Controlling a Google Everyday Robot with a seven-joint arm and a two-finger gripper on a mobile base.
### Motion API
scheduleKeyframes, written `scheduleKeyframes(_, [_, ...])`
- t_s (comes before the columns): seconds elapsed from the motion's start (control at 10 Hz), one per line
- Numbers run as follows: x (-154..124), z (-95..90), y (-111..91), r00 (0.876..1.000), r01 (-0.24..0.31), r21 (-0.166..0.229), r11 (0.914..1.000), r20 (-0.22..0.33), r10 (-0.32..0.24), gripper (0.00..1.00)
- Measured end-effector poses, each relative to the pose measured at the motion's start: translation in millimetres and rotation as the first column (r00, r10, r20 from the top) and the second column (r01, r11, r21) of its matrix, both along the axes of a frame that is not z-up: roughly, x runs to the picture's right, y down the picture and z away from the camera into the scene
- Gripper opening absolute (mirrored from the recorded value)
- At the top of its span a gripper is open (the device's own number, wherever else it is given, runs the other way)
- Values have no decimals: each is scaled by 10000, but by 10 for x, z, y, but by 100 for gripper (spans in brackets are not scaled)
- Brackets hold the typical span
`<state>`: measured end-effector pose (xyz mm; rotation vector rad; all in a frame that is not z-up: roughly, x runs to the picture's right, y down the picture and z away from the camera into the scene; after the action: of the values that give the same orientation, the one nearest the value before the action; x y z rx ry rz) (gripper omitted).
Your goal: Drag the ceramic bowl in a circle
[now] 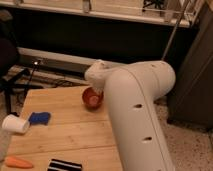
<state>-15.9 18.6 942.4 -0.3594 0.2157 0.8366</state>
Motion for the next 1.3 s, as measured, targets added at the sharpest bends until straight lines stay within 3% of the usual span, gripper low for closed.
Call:
scheduleKeyframes(0.1, [141, -46, 62, 10000, -11, 71, 10000, -43, 11, 0])
scheduleKeyframes(0.4, [577, -292, 533, 9997, 231, 148, 9996, -3, -231, 0])
scheduleKeyframes(0.8, [716, -557, 1101, 9939, 1095, 89, 9939, 96, -1096, 0])
scheduleKeyframes(1.1, [611, -927, 1475, 9724, 2265, 231, 9737, 519, -2274, 0])
scheduleKeyframes(1.3, [408, -1223, 1645, 9331, 3432, 612, 9373, 922, -3476, 0])
